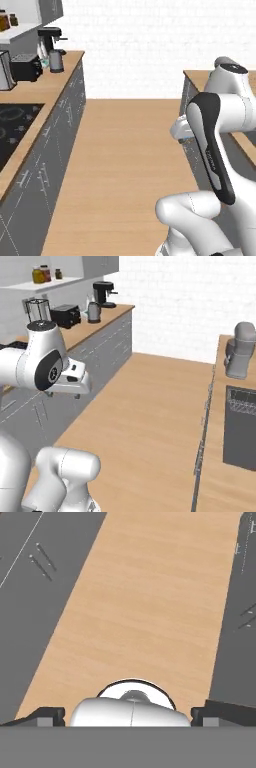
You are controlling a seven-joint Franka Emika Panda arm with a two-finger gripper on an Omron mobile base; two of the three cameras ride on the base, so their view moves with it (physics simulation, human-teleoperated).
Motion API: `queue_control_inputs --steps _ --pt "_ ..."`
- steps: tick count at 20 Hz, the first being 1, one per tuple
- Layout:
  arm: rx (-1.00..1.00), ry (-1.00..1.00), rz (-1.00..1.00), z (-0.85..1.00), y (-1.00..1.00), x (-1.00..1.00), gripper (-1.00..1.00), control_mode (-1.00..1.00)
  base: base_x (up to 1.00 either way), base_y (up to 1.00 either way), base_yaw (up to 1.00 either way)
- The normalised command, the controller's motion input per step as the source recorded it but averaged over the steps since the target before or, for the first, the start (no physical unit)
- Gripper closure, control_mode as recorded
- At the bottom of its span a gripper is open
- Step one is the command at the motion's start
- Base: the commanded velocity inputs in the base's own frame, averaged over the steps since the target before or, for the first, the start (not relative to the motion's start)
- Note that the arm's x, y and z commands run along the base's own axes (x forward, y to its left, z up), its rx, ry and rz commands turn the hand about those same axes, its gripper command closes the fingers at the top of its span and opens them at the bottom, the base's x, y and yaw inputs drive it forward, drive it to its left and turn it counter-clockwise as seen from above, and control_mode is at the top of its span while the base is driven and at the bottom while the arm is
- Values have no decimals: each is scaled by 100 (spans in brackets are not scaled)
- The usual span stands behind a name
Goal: Navigate to the dishwasher.
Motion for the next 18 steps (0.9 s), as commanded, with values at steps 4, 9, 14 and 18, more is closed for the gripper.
queue_control_inputs --steps 4,9,14,18 --pt "0 0 0 0 0 0 -100 100 -63 67 -59" --pt "0 0 0 0 0 0 -100 100 -82 69 -56" --pt "0 0 0 0 0 0 -100 100 -69 54 -69" --pt "0 0 0 0 0 0 -100 100 26 24 -70"
